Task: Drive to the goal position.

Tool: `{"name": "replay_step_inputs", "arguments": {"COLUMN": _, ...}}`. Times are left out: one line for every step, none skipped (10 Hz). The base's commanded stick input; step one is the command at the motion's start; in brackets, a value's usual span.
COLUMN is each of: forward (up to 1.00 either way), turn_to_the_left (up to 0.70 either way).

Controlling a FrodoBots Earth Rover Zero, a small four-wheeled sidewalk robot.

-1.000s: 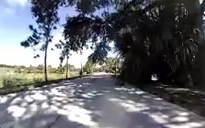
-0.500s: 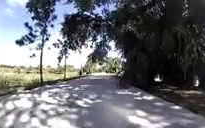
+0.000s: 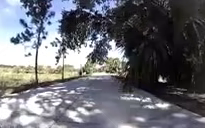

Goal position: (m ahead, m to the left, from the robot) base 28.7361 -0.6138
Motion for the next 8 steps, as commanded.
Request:
{"name": "replay_step_inputs", "arguments": {"forward": 0.85, "turn_to_the_left": 0.00}}
{"name": "replay_step_inputs", "arguments": {"forward": 0.85, "turn_to_the_left": 0.00}}
{"name": "replay_step_inputs", "arguments": {"forward": 0.85, "turn_to_the_left": 0.00}}
{"name": "replay_step_inputs", "arguments": {"forward": 0.85, "turn_to_the_left": 0.00}}
{"name": "replay_step_inputs", "arguments": {"forward": 0.85, "turn_to_the_left": 0.00}}
{"name": "replay_step_inputs", "arguments": {"forward": 0.85, "turn_to_the_left": 0.00}}
{"name": "replay_step_inputs", "arguments": {"forward": 0.85, "turn_to_the_left": 0.00}}
{"name": "replay_step_inputs", "arguments": {"forward": 0.85, "turn_to_the_left": 0.00}}
